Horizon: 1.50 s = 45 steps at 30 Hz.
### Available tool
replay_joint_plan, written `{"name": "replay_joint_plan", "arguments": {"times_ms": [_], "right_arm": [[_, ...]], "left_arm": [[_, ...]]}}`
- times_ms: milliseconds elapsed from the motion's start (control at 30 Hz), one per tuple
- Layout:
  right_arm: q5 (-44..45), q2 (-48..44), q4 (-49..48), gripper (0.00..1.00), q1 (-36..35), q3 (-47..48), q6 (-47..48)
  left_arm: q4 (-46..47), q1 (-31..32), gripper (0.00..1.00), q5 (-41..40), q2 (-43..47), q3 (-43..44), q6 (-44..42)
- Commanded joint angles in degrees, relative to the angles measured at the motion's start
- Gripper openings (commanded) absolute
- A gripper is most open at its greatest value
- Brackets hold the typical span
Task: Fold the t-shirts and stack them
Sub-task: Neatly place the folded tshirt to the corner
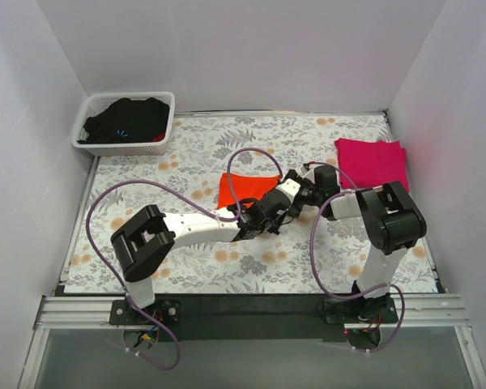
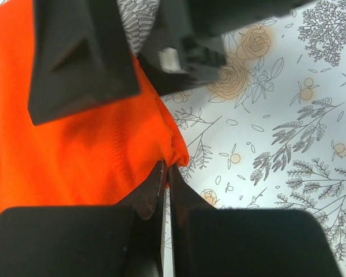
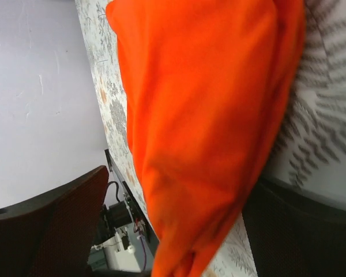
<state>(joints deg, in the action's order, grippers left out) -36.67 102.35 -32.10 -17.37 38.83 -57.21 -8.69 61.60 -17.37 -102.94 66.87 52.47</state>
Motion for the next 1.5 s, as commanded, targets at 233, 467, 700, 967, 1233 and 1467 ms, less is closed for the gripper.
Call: {"name": "replay_joint_plan", "arguments": {"times_ms": [233, 467, 700, 967, 1233, 1467], "right_arm": [[0.4, 7.8, 2.1, 0.48, -0.7, 6.1, 6.2], [2.3, 4.1, 19.5, 0.01, -0.8, 10.8, 21.1], [18.2, 0.3, 46.6, 0.01, 1.8, 26.6, 45.9], [44.0, 3.1, 65.5, 0.01, 4.2, 47.3, 66.3], [58.3, 6.6, 66.6, 0.01, 5.9, 56.4, 76.6], [67.7, 9.5, 66.3, 0.01, 7.0, 58.2, 80.0]], "left_arm": [[2.4, -0.3, 0.03, 4.4, 1.2, 1.7, 3.4], [2.7, -1.7, 0.25, 6.9, 1.4, 3.8, 4.4], [2.6, -11.5, 0.65, 13.9, 10.4, -0.9, 8.8], [-11.8, -26.5, 0.88, 9.6, 20.3, -1.4, 10.5], [-8.7, -35.8, 0.88, 3.7, 26.6, -13.4, 12.0], [-9.6, -35.7, 0.88, 2.7, 25.7, -12.6, 12.3]]}}
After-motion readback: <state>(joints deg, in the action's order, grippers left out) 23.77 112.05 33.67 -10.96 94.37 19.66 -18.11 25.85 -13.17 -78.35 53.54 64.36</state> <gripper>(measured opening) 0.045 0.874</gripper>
